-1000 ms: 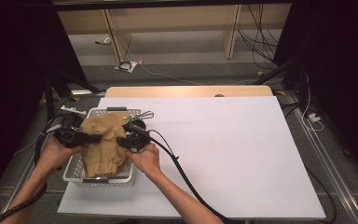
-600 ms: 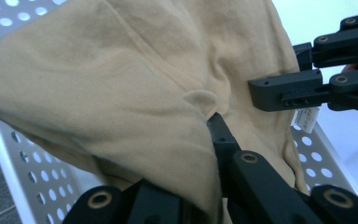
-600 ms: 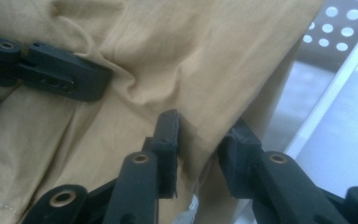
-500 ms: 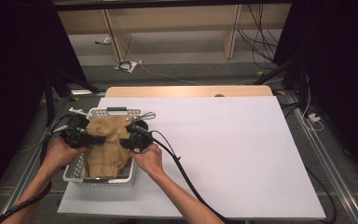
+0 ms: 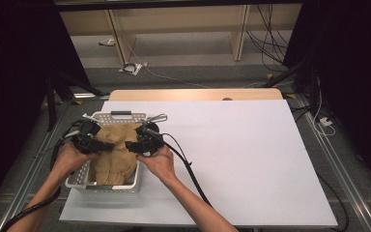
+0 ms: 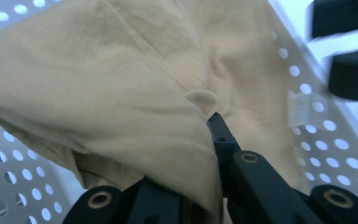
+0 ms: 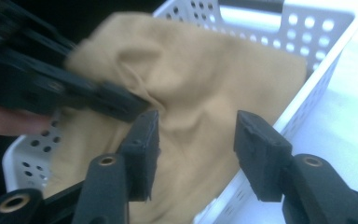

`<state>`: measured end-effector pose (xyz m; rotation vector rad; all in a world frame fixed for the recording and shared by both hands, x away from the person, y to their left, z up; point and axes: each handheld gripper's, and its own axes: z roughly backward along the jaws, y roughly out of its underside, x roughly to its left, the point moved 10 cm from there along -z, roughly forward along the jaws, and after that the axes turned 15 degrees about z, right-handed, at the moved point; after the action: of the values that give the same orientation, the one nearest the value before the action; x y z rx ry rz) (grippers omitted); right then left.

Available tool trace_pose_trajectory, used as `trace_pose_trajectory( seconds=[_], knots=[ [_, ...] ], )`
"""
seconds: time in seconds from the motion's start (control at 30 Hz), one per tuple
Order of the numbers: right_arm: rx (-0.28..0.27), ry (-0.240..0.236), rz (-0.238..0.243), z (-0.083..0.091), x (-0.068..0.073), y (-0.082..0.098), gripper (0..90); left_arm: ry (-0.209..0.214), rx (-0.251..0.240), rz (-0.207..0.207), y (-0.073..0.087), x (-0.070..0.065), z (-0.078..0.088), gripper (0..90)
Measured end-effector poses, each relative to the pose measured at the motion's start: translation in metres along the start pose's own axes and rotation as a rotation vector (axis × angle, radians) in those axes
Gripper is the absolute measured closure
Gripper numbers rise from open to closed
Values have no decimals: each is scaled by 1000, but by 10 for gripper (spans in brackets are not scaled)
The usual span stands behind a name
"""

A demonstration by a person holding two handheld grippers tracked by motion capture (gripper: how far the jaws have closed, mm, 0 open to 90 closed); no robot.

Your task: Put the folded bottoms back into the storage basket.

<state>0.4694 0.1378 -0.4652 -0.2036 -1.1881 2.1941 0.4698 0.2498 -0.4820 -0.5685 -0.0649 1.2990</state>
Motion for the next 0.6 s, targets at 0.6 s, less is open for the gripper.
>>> trace_pose_trajectory(
  seconds=[0.6],
  knots=[
    [-86,-23,79,44,0,-21,352,-51,71,74,2,12,-19,695]
  ],
)
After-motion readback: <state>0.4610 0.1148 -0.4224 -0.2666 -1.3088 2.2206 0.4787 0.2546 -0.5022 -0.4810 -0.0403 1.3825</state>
